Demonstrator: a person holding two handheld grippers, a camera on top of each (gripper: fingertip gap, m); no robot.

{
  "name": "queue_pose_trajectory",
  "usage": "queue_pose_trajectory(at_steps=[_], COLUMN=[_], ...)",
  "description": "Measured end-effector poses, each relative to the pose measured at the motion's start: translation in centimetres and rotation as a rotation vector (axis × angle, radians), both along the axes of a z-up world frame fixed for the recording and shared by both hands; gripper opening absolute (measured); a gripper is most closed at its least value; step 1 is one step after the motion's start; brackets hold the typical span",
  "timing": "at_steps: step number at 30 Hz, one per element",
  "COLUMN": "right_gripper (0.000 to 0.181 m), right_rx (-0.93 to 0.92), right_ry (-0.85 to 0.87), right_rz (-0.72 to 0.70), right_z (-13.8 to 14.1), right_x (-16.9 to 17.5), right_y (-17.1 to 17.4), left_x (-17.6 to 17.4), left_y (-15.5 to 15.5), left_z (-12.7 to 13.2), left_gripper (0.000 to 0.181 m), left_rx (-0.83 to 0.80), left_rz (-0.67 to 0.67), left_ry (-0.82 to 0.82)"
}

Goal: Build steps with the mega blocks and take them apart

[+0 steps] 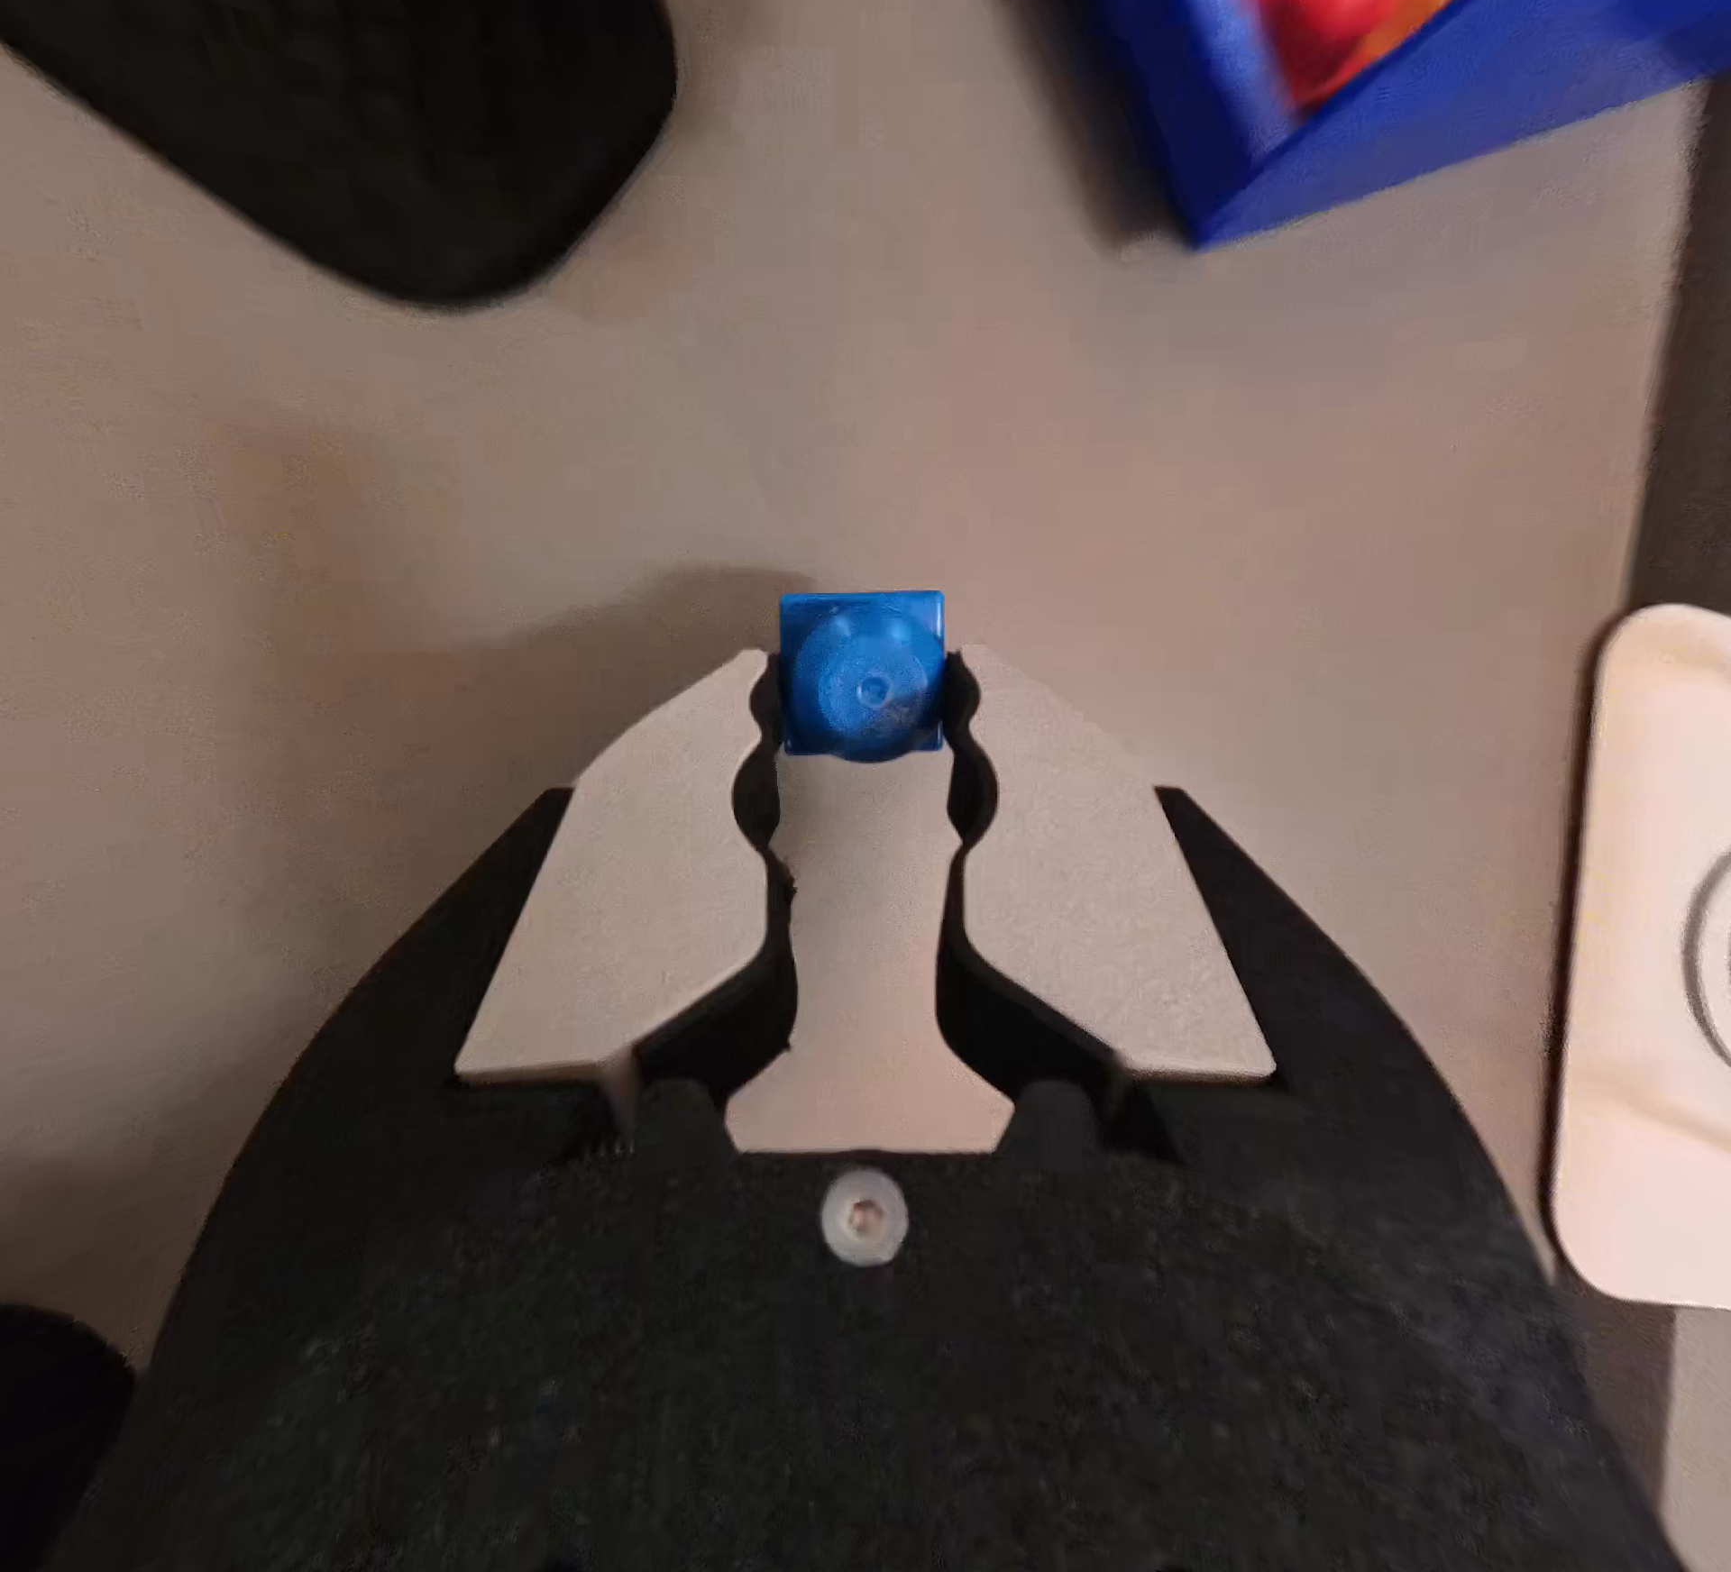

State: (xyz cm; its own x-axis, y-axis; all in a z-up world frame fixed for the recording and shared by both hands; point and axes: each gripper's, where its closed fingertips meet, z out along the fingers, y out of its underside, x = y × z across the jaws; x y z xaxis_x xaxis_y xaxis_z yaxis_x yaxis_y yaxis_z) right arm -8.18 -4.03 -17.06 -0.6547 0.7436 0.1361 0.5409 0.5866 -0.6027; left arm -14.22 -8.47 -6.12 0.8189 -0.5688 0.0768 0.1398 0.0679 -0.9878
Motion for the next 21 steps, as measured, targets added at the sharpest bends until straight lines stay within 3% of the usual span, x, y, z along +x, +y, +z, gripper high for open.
queue_pose_trajectory(at_steps=[6, 9, 13, 21], right_gripper=[0.032, 0.032, 0.032, 0.032], right_rx=[-0.444, -0.623, -0.773, -0.783], right_ry=[0.475, 0.686, 0.804, 0.763], right_rz=[-0.103, -0.127, -0.13, -0.088], right_z=[10.7, 14.3, 15.6, 14.1], right_x=[2.3, 4.4, 6.3, 6.2], right_y=[0.7, 0.9, 0.2, -2.1], left_x=[2.7, 4.5, 6.8, 9.8], left_y=[-0.2, -0.3, -0.4, -0.2], left_z=[0.1, 0.1, 0.1, -0.3], left_gripper=[0.037, 0.037, 0.037, 0.037], left_rx=[0.001, 0.0, -0.005, -0.022], left_rz=[-0.09, -0.145, -0.205, -0.279], left_ry=[-0.006, -0.011, -0.025, -0.004])
